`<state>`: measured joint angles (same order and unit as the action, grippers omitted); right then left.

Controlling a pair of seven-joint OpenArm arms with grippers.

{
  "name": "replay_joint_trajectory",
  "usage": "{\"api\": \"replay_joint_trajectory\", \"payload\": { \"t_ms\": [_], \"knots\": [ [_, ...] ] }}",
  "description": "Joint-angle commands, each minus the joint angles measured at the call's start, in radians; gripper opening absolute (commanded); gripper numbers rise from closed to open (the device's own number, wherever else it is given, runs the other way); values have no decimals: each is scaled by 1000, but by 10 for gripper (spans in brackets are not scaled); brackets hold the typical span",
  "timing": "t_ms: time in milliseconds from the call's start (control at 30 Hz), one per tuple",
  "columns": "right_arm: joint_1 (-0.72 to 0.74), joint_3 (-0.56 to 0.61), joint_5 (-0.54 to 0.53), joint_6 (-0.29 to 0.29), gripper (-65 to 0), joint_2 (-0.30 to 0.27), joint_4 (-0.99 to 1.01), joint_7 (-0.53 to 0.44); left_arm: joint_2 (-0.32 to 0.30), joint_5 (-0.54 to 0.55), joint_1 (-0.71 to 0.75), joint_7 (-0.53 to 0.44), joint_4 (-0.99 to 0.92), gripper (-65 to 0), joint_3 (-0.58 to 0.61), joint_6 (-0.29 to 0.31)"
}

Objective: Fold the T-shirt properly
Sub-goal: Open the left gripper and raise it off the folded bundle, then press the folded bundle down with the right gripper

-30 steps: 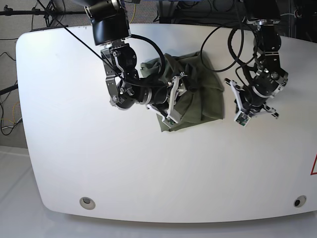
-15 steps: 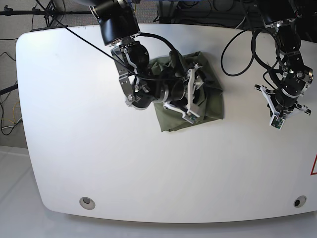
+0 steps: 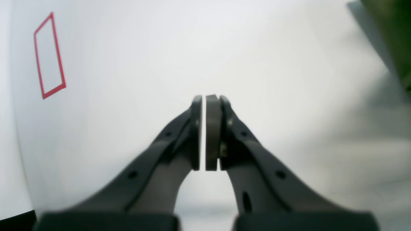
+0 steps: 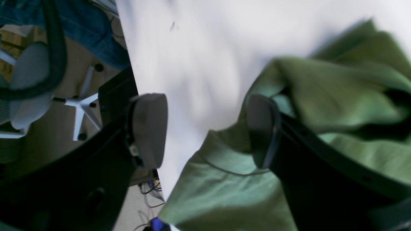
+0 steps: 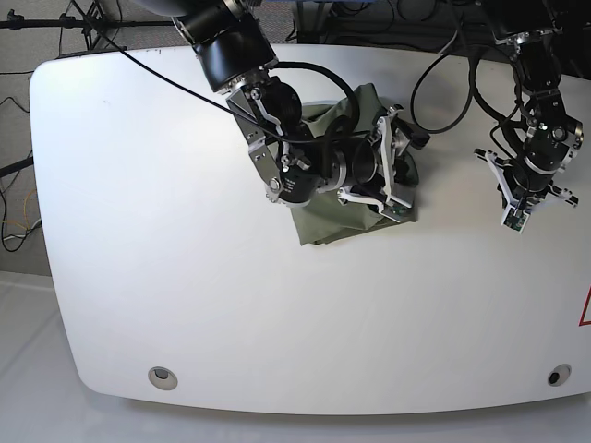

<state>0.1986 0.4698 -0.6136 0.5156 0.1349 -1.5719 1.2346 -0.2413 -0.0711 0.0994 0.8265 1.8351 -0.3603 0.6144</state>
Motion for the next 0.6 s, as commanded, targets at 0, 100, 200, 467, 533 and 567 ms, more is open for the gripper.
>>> {"api": "replay_joint_trajectory", "payload": {
  "t_ms": [0,100,200,467,533,567],
  "knots": [
    [40,8,-27,2,-282,22,-34,-19,1,3,-14,-16,16,-650,-4,-4],
    [45,10,-27,2,-282,22,-54,-17,3,3,-14,-16,16,-650,-3,-4],
    [48,10,-27,2,-282,22,-81,-11,3,3,-14,-16,16,-650,-3,-4],
    [65,-36,-18,1,-283,15,-141,-5,7,6,-14,-12,21,-650,-1,-4],
    [65,-79,-18,-1,-283,-13,-141,-5,7,6,-14,-12,22,-650,2,-4],
    [65,-104,-18,-1,-283,-27,-141,-5,7,3,-13,-12,22,-650,14,-4]
  ]
}}
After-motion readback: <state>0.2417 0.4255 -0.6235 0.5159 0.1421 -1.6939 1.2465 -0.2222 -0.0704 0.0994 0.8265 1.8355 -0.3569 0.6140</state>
